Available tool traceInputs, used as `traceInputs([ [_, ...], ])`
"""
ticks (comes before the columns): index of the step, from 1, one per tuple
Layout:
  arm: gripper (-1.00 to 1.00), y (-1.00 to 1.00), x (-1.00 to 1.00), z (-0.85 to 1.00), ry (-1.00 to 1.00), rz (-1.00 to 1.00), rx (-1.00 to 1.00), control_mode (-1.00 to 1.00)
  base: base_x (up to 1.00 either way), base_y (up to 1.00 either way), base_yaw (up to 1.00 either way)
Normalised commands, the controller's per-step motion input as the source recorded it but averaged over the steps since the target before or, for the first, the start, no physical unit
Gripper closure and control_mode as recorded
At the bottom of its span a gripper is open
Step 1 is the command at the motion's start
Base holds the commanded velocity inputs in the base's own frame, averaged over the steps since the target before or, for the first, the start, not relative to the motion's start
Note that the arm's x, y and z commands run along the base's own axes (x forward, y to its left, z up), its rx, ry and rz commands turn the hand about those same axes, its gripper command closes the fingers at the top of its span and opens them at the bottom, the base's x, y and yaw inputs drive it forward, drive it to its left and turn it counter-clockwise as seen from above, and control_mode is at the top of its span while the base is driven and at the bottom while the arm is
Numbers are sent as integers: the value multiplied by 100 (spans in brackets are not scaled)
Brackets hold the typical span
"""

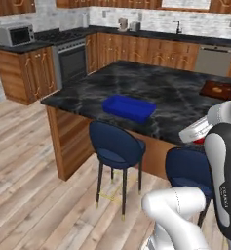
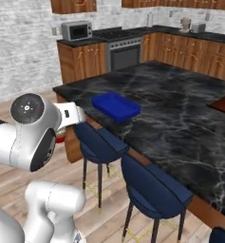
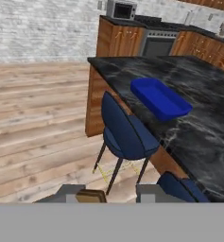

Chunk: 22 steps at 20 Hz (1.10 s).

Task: Take the cupcakes from the fridge and place them on the empty tray on the dining counter.

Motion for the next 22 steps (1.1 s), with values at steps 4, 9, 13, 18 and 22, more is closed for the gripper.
traceInputs([
  [4,100,0,0,0,0,0,0,100,100,75,-31],
  [9,100,0,0,0,0,0,0,100,100,56,-32],
  [13,100,0,0,0,0,0,0,100,100,26,-32],
  [18,100,0,0,0,0,0,0,100,100,24,-28],
  [22,100,4,25,-10,-9,-7,0,-100,75,15,-20],
])
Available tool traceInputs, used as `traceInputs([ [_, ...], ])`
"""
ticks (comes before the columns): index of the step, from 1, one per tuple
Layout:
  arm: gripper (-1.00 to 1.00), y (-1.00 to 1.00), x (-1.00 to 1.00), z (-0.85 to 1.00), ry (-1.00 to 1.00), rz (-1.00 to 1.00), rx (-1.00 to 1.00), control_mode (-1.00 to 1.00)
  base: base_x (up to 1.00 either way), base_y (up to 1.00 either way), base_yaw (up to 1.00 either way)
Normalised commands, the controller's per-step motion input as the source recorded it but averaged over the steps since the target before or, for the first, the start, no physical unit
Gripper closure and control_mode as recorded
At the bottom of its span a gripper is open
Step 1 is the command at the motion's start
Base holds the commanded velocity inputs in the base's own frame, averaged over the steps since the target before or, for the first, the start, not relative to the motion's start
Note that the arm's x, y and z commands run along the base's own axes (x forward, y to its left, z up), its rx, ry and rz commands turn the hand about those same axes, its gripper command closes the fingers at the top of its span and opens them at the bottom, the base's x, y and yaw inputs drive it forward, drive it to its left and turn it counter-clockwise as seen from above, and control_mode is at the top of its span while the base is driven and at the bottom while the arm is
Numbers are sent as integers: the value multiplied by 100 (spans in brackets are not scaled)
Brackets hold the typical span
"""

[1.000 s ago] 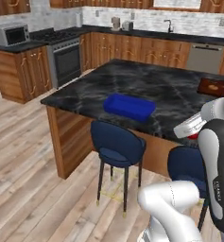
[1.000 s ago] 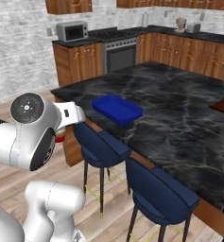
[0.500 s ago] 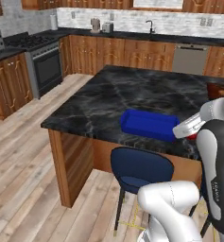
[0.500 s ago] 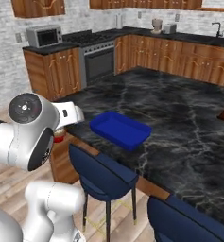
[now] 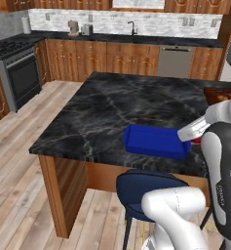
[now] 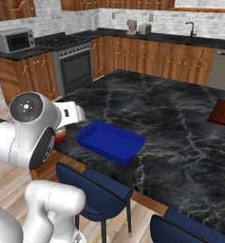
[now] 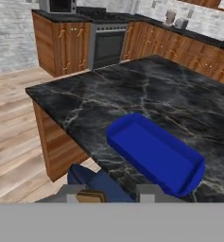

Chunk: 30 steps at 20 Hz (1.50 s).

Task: Take the cupcakes from the fridge and place them on the empty tray on the dining counter.

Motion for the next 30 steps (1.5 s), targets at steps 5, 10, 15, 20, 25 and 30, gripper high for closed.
traceInputs([
  [5,100,17,100,-45,-37,-27,0,-100,0,0,0],
  [10,100,2,100,-46,-24,-23,1,-100,0,0,0],
  [15,100,-5,100,-6,4,-17,4,-100,0,0,0],
  [20,100,-20,100,-15,11,-12,3,-100,0,0,0],
  [25,100,0,100,-63,6,-12,0,-100,0,0,0],
  [30,100,0,87,-62,9,-13,0,-100,0,0,0],
])
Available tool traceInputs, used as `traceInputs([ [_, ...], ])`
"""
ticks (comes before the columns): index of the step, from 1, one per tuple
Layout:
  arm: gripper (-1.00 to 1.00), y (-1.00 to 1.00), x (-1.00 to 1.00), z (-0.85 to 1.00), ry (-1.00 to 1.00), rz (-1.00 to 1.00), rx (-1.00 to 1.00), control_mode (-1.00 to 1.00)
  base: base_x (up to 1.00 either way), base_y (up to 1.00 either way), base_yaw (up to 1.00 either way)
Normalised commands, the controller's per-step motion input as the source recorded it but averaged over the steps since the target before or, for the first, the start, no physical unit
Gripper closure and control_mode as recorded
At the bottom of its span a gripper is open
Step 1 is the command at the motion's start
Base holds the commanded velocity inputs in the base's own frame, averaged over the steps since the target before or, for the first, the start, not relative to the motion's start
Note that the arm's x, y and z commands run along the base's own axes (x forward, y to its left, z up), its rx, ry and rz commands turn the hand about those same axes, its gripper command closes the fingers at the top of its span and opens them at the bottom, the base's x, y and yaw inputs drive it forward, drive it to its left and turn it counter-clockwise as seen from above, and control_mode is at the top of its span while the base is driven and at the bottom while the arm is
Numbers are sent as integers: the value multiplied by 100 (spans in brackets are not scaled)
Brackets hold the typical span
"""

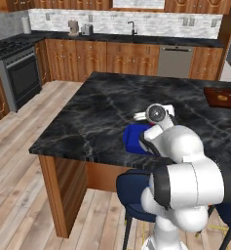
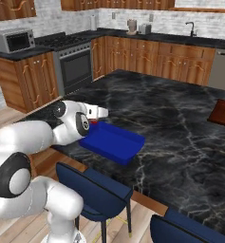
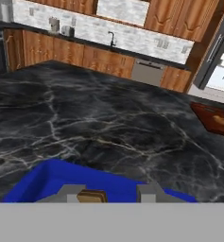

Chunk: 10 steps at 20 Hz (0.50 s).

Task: Take the cupcakes from the fridge and place them on the empty tray on the dining counter.

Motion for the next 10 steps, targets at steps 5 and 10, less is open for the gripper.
traceInputs([
  [5,100,0,45,-66,6,-15,0,-100,0,0,0],
  [10,100,4,17,-62,1,-14,0,-100,0,0,0],
])
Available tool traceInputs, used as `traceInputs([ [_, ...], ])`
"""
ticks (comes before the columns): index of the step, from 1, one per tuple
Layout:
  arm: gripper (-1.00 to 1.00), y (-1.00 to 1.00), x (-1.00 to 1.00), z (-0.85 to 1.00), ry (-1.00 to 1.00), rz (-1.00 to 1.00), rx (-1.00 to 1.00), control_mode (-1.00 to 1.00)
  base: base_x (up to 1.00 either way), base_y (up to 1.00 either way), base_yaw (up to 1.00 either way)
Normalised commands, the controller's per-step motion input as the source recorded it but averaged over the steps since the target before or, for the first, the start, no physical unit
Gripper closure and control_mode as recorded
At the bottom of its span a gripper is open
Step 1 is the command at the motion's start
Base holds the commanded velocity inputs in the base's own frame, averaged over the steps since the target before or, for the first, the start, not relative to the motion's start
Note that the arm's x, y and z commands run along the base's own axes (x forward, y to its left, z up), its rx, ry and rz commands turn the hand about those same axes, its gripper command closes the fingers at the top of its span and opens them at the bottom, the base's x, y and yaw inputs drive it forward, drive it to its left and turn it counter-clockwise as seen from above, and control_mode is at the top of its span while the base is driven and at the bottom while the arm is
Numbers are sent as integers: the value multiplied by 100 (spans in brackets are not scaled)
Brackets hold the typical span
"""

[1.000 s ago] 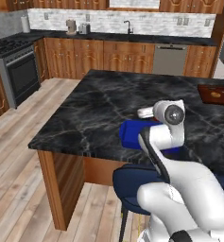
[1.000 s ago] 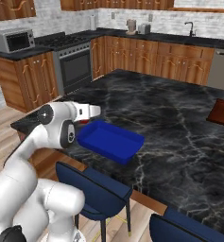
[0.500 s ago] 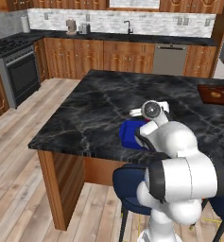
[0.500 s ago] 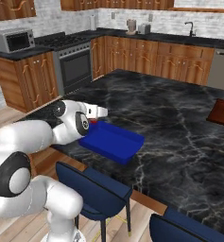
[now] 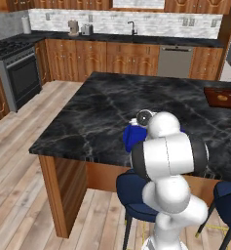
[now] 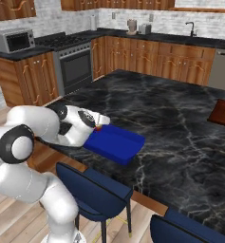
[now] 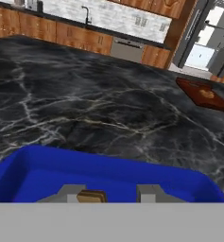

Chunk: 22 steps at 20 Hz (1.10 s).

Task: Take the cupcakes from the fridge and place them on the empty tray on the dining counter.

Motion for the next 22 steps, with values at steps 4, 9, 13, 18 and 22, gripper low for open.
traceInputs([
  [4,100,1,33,-56,3,-13,0,-100,0,0,0],
  [9,100,0,69,-48,3,-12,0,-100,0,0,0],
  [13,100,0,54,-58,4,-11,0,-100,0,0,0],
  [18,100,0,71,-48,2,-12,0,-100,0,0,0],
  [22,-100,0,65,-36,5,-12,0,-100,0,0,0],
])
